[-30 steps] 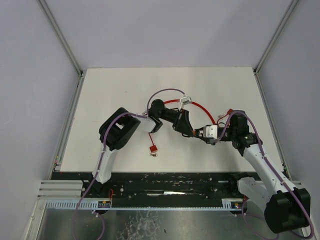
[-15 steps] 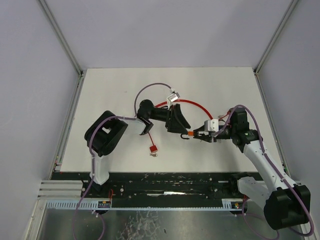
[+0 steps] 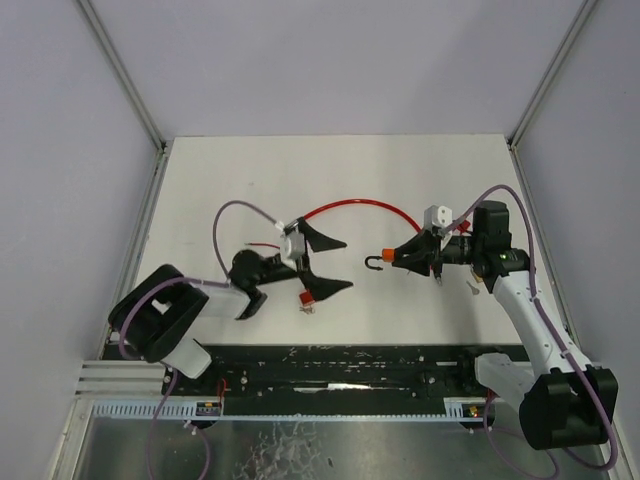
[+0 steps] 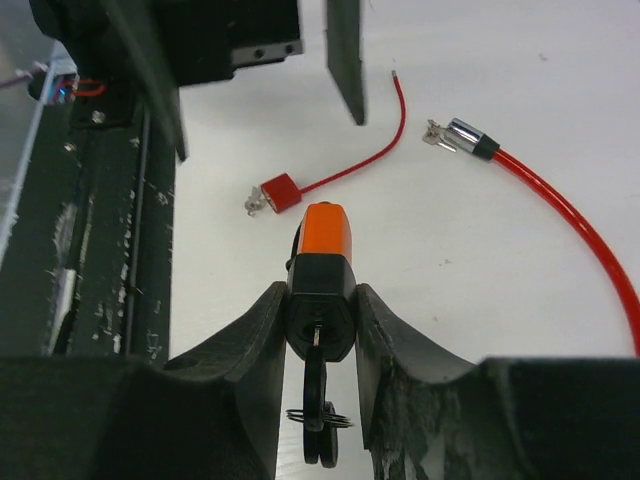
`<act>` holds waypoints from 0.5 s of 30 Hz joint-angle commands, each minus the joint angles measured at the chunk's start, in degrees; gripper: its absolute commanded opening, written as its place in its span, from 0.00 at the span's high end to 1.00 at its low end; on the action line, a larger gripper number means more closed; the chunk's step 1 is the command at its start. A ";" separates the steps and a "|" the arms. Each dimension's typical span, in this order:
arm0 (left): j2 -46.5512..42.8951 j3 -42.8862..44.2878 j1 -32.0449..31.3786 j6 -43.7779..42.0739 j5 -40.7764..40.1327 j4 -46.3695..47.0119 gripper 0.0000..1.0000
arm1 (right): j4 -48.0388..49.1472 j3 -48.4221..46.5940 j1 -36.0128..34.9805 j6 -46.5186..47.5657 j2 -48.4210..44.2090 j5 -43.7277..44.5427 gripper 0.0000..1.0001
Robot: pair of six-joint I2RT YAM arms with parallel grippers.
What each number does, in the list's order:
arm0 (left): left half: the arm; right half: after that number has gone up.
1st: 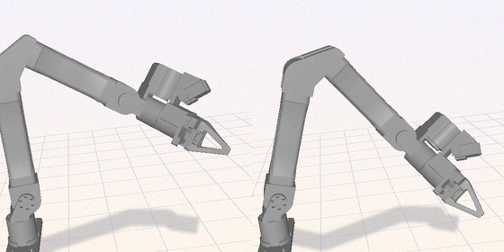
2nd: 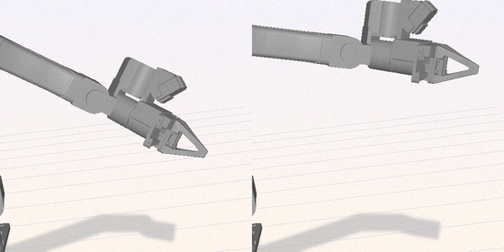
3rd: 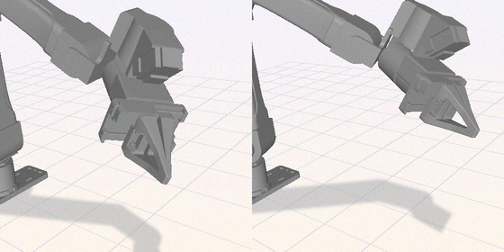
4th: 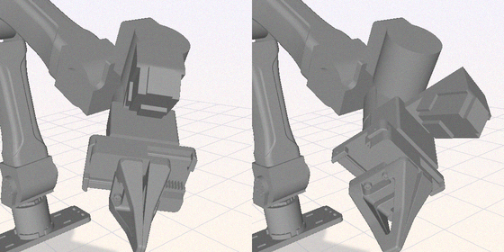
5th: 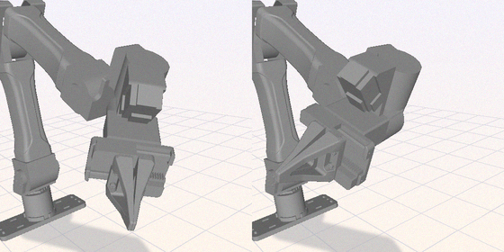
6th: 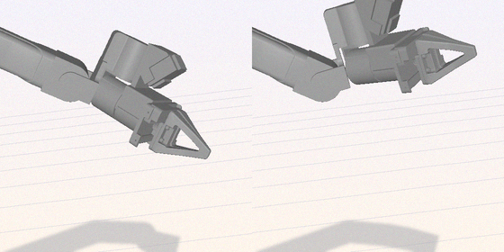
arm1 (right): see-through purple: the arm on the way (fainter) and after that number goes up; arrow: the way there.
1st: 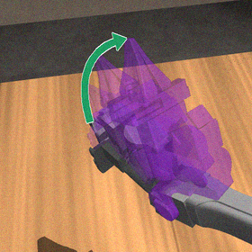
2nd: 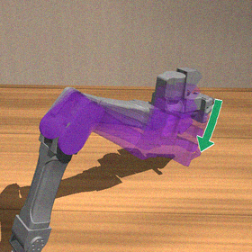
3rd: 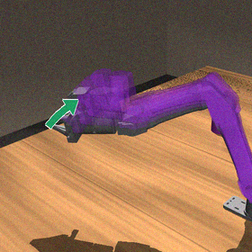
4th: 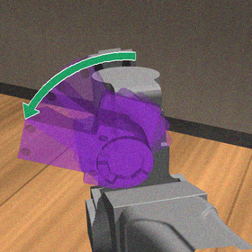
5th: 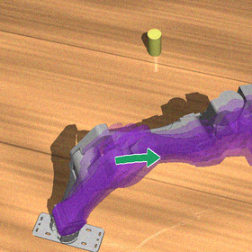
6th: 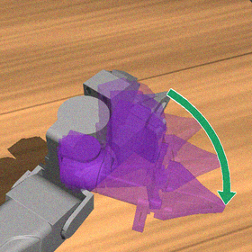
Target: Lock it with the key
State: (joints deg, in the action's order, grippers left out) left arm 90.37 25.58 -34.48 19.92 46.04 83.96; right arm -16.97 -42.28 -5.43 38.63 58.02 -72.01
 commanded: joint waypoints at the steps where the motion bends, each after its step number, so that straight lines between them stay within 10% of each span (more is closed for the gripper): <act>1: -3.23 -6.79 -9.86 -43.17 -18.84 7.79 0.00 | 4.21 -4.33 1.10 -12.03 0.88 -7.27 1.00; 7: 3.53 -5.17 -20.90 -67.21 -38.97 8.62 0.00 | 11.08 -2.49 1.33 -20.62 0.84 -9.70 1.00; 15: 5.09 -0.81 -26.18 -71.90 -51.00 8.67 0.15 | 10.82 -2.52 1.26 -21.58 2.83 -10.65 1.00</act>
State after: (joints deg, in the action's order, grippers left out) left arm 95.31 22.24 -59.13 -44.69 4.32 87.13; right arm -9.37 -43.51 -4.38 19.53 60.55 -79.09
